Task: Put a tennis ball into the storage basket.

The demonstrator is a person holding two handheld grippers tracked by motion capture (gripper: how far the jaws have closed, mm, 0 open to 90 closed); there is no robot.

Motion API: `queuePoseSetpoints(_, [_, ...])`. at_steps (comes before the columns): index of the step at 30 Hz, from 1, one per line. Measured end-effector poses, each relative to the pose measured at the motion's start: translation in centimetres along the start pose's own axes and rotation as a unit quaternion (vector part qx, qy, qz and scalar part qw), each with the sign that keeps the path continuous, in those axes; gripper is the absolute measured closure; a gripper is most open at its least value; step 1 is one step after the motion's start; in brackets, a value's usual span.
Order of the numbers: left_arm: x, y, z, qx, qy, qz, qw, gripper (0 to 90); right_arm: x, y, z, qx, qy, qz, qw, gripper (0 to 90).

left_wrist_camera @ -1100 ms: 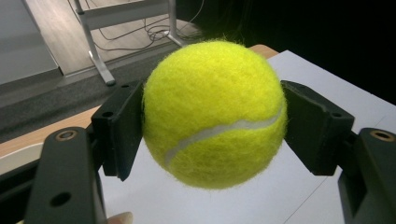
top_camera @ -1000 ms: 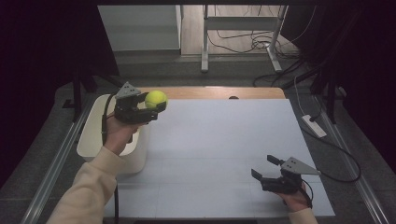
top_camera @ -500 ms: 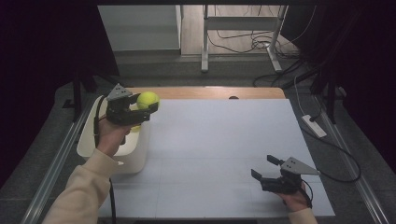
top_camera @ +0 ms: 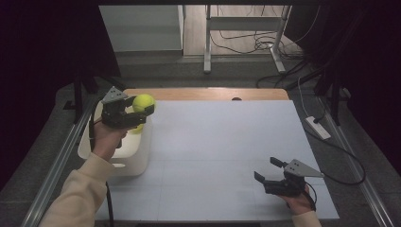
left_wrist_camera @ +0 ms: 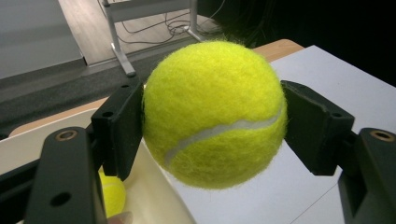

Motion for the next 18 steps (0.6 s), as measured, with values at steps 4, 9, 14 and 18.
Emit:
queuePoseSetpoints(4, [0.0, -0.2, -0.4, -0.004, -0.003, 0.001, 1.0000, 27.1, 0.0, 0.0, 0.0, 0.000, 0.000, 0.000, 1.0000, 12.5])
queuePoseSetpoints(9, [0.2, -0.5, -1.0, -0.010, -0.004, 0.001, 0.9999, 27.1, 0.0, 0.0, 0.0, 0.000, -0.002, 0.000, 1.0000, 12.5])
queuePoseSetpoints(14, [0.3, -0.8, -1.7, -0.018, -0.007, 0.001, 0.9998, 27.1, 0.0, 0.0, 0.0, 0.000, -0.002, 0.000, 1.0000, 12.5])
queuePoseSetpoints(18, [0.4, -1.1, -2.2, -0.021, -0.012, 0.001, 0.9997, 27.1, -0.1, 0.0, 0.0, 0.001, -0.001, 0.001, 1.0000, 12.5])
Point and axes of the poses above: each handheld gripper's, and its own axes: y roughly forward along the jaws, x roughly out of its underside, z roughly to its right, the point moved 9 cm from there along y, roughly forward along the jaws, and after that the axes turned 15 degrees about -y, right-handed, at the moved point
